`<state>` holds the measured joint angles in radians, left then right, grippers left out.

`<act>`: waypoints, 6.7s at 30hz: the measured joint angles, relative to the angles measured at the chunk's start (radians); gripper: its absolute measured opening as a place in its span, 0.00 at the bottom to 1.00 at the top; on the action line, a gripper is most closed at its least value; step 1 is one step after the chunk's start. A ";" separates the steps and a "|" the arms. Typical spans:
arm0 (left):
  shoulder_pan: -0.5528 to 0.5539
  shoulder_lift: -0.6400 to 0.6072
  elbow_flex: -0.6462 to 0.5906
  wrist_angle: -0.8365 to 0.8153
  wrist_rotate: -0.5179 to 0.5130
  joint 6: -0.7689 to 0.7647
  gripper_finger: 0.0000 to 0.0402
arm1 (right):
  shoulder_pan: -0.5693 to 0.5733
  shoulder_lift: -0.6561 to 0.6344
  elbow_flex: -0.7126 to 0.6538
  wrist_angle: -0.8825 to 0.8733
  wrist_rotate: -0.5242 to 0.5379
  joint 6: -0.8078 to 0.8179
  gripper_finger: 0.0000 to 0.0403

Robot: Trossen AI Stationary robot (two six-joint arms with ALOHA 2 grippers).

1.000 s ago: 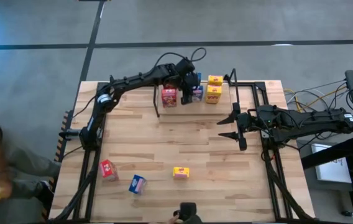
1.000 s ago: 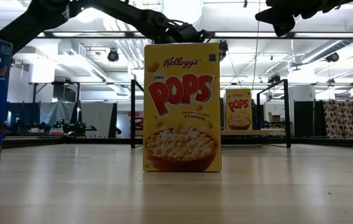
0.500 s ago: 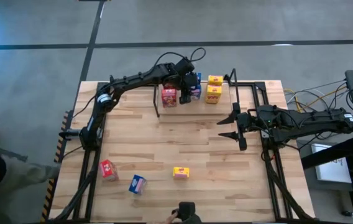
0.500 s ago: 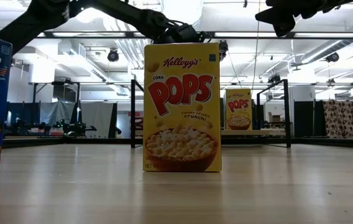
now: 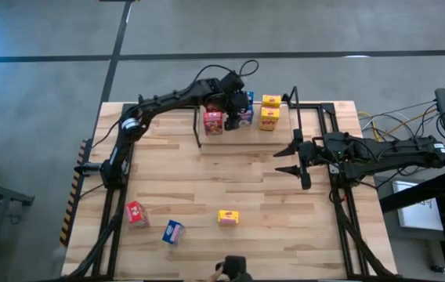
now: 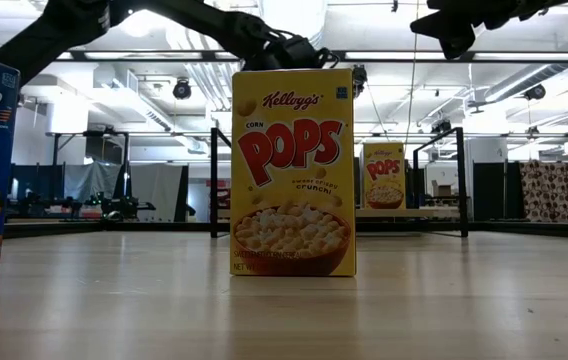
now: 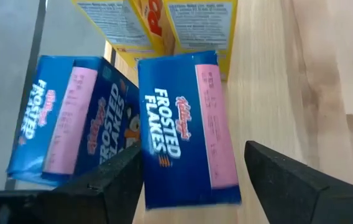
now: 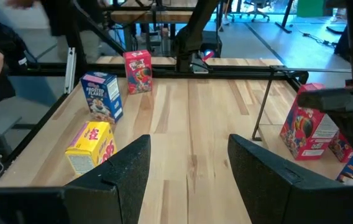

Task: Stack cereal on shelf
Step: Put the top blue cereal box on the shelf aligned with the other blue cereal box

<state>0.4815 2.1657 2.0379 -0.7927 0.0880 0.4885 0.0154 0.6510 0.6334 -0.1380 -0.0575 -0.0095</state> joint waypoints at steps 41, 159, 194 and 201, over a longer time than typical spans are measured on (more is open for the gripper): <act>-0.119 -0.486 -0.564 0.399 -0.177 -0.090 0.46 | -0.437 0.444 0.245 0.049 0.058 -0.119 0.02; 0.014 -0.858 -1.002 0.654 -0.211 -0.055 0.46 | -0.659 0.987 0.869 -0.416 -0.175 -0.464 0.62; 0.025 -0.858 -1.003 0.657 -0.211 -0.055 0.46 | -0.668 1.054 0.862 -0.460 -0.230 -0.473 0.66; 0.025 -0.858 -1.003 0.657 -0.211 -0.055 0.46 | -0.668 1.054 0.867 -0.459 -0.196 -0.358 0.66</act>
<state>0.5060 1.3075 1.0351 -0.1356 -0.1234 0.4335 -0.6522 1.7046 1.5005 -0.5969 -0.2538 -0.3675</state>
